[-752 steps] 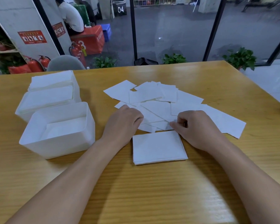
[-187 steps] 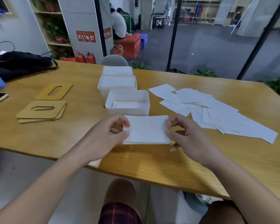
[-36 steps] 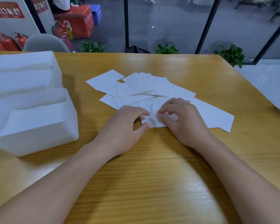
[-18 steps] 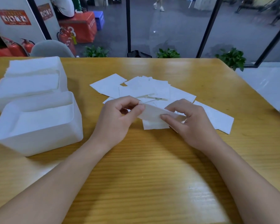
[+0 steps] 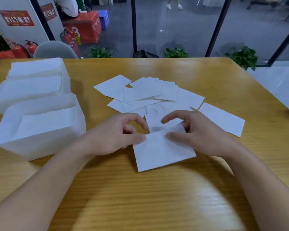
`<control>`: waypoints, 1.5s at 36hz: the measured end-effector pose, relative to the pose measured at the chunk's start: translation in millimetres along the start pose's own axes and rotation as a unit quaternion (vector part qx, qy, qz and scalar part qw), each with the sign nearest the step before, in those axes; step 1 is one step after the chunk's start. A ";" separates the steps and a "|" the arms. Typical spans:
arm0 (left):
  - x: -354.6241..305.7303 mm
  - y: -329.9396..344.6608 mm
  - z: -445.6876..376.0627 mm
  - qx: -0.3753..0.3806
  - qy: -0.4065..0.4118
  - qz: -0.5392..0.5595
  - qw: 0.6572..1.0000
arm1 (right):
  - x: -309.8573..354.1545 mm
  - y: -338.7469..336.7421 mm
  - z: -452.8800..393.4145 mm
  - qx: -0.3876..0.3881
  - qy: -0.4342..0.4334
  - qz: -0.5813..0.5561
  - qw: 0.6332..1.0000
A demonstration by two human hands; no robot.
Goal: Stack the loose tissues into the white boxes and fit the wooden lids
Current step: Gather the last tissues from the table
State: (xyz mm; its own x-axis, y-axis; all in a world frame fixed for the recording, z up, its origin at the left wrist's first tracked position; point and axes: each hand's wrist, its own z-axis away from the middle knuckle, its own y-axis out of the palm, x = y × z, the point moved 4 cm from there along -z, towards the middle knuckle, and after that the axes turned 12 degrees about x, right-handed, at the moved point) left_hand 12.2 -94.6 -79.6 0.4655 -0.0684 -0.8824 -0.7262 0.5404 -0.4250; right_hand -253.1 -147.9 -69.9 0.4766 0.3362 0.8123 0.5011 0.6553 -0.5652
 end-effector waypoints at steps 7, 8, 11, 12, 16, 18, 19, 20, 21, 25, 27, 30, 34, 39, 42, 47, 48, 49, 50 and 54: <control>1.9 3.8 1.6 -0.019 -0.029 -0.135 0.990 | 1.9 6.8 2.7 0.019 0.028 0.132 0.991; 0.8 4.2 1.7 -0.028 -0.030 -0.153 0.987 | 1.6 5.0 3.8 0.013 0.026 0.139 0.990; -2.3 3.8 3.6 -0.050 -0.032 -0.197 0.979 | 2.4 0.9 6.7 0.003 0.014 0.149 0.989; -2.8 2.6 4.4 -0.061 -0.032 -0.213 0.975 | 2.8 -0.4 7.0 -0.009 0.011 0.150 0.989; -3.8 -3.8 6.1 -0.130 -0.001 -0.225 0.966 | 2.1 -6.9 4.0 -0.095 -0.020 0.130 0.987; -5.1 -3.0 3.8 -0.168 0.034 -0.182 0.968 | 1.3 -7.2 0.9 -0.109 -0.025 0.159 0.981; -5.7 -1.1 2.0 -0.179 0.042 -0.171 0.968 | 0.3 -6.2 -0.8 -0.107 -0.023 0.174 0.979; -5.8 1.7 -0.3 -0.182 0.045 -0.168 0.968 | -0.9 -4.5 -2.7 -0.103 -0.022 0.183 0.977; -5.4 5.2 -2.8 -0.179 0.046 -0.171 0.968 | -2.0 -2.1 -4.4 -0.098 -0.025 0.190 0.977; -2.5 17.5 -9.6 -0.164 0.043 -0.177 0.970 | -2.6 6.4 -9.6 -0.091 -0.034 0.230 0.968; -2.7 22.0 -12.1 -0.162 0.044 -0.193 0.967 | -1.3 8.5 -10.7 -0.089 -0.033 0.247 0.964; -4.2 24.8 -14.4 -0.167 0.042 -0.219 0.960 | 1.3 11.2 -11.6 -0.084 -0.036 0.270 0.959; -4.5 24.5 -15.0 -0.177 0.045 -0.236 0.954 | 3.3 13.9 -13.3 -0.077 -0.041 0.290 0.953; -8.5 28.3 -18.9 -0.178 0.054 -0.282 0.941 | 3.9 17.2 -15.2 -0.072 -0.050 0.305 0.948; -11.5 30.2 -21.0 -0.176 0.058 -0.320 0.929 | 3.2 18.5 -16.0 -0.070 -0.044 0.280 0.956; -20.0 33.8 -22.7 -0.175 0.070 -0.397 0.898 | -0.3 14.3 -14.5 -0.075 -0.044 0.197 0.977; -20.6 34.3 -22.5 -0.176 0.070 -0.404 0.895 | -0.6 13.0 -13.5 -0.079 -0.049 0.187 0.978; -20.4 34.3 -22.2 -0.177 0.067 -0.401 0.896 | -0.2 11.9 -12.0 -0.080 -0.053 0.184 0.978; -19.8 33.6 -21.7 -0.179 0.063 -0.388 0.902 | 0.1 11.1 -10.5 -0.079 -0.056 0.190 0.977; -14.7 23.8 -15.9 -0.203 0.064 -0.285 0.935 | 0.3 7.9 -7.4 -0.087 -0.060 0.226 0.968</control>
State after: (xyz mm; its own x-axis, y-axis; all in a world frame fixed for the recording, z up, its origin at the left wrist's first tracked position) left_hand -20.0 -94.1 -79.9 0.7901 -0.3621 -0.4947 -0.5224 0.0247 -0.8524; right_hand -243.6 -147.6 -75.2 0.5933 0.6453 0.4811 0.3807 0.3017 -0.8741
